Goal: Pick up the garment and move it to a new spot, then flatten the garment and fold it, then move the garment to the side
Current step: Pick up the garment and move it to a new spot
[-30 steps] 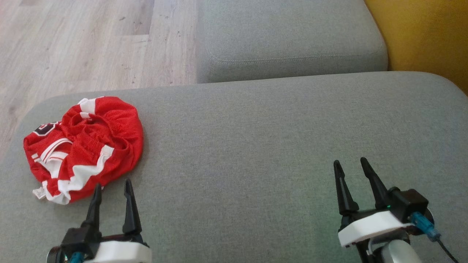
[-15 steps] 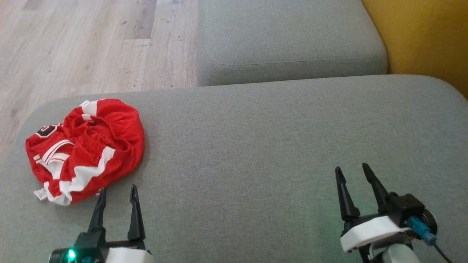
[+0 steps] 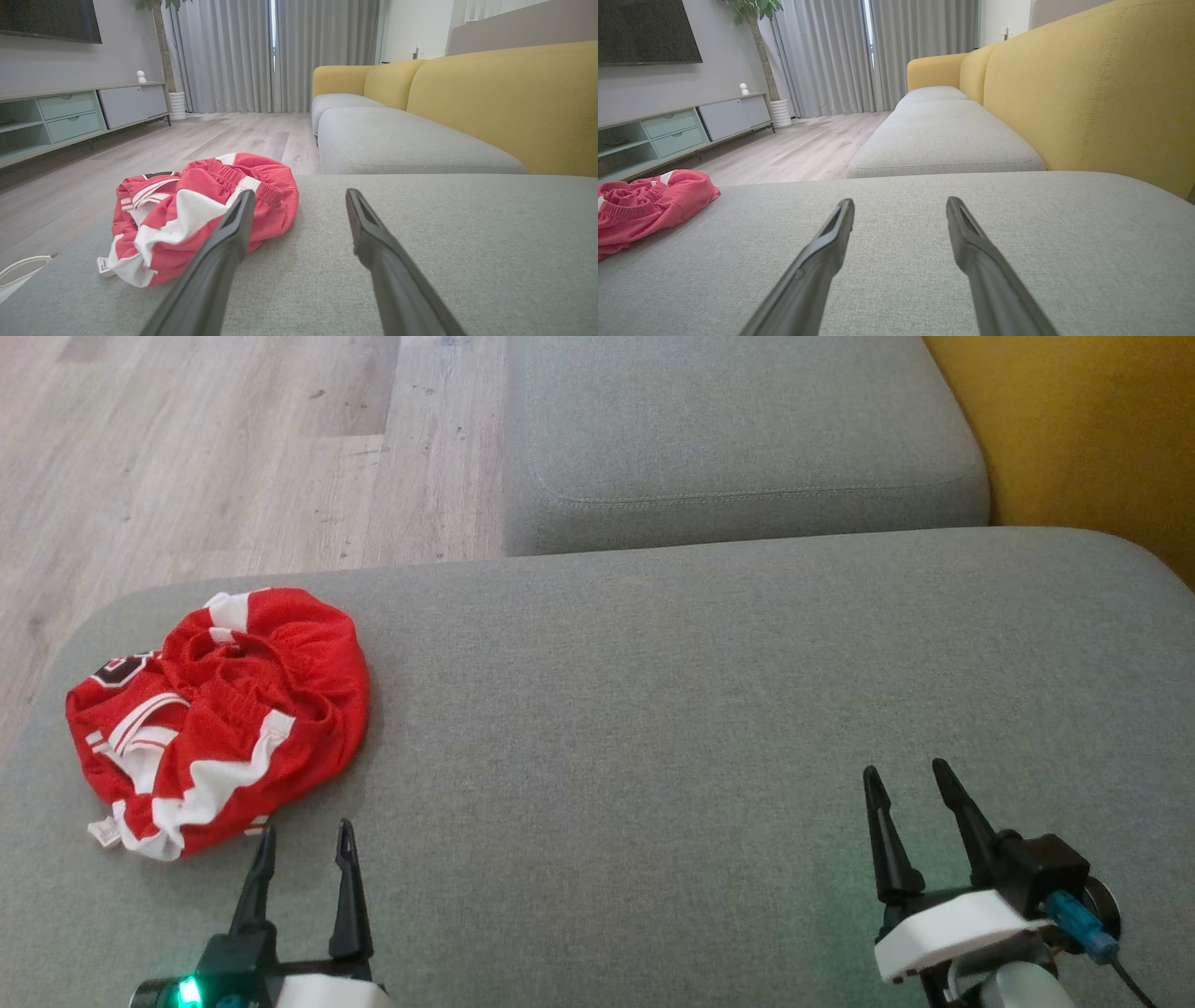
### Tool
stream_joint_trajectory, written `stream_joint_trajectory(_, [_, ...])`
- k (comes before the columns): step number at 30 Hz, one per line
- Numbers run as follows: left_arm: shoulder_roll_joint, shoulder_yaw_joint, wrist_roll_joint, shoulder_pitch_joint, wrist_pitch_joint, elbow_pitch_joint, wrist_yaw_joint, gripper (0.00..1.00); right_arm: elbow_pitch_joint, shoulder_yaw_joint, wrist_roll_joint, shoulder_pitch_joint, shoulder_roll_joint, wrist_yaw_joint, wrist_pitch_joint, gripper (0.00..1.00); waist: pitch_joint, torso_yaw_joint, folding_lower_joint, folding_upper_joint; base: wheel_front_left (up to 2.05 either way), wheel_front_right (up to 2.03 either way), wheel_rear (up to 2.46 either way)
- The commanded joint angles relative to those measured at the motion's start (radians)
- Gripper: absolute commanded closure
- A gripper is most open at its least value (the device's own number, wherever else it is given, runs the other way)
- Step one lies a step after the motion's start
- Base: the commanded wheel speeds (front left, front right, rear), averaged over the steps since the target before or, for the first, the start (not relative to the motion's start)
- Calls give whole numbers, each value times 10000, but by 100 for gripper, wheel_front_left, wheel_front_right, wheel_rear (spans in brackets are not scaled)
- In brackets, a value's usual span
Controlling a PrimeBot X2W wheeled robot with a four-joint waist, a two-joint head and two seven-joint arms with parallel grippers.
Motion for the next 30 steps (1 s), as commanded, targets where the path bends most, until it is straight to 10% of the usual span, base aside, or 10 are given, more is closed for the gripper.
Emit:
stream_joint_trajectory(1, [85,289,32,-409,-95,-280,84,0,-256,197,12,-448,-87,77,-109,0,-4,-5,-1,-1,0,0,0])
stream_joint_trajectory(12, [85,258,18,-506,-95,-304,216,0,-278,135,-73,-335,-87,77,-109,0,5,520,-1,-1,0,0,0])
stream_joint_trajectory(30, [131,577,353,-235,-95,-527,7,0,-346,553,247,-104,-87,77,-109,0,-56,3394,-1,-1,0,0,0])
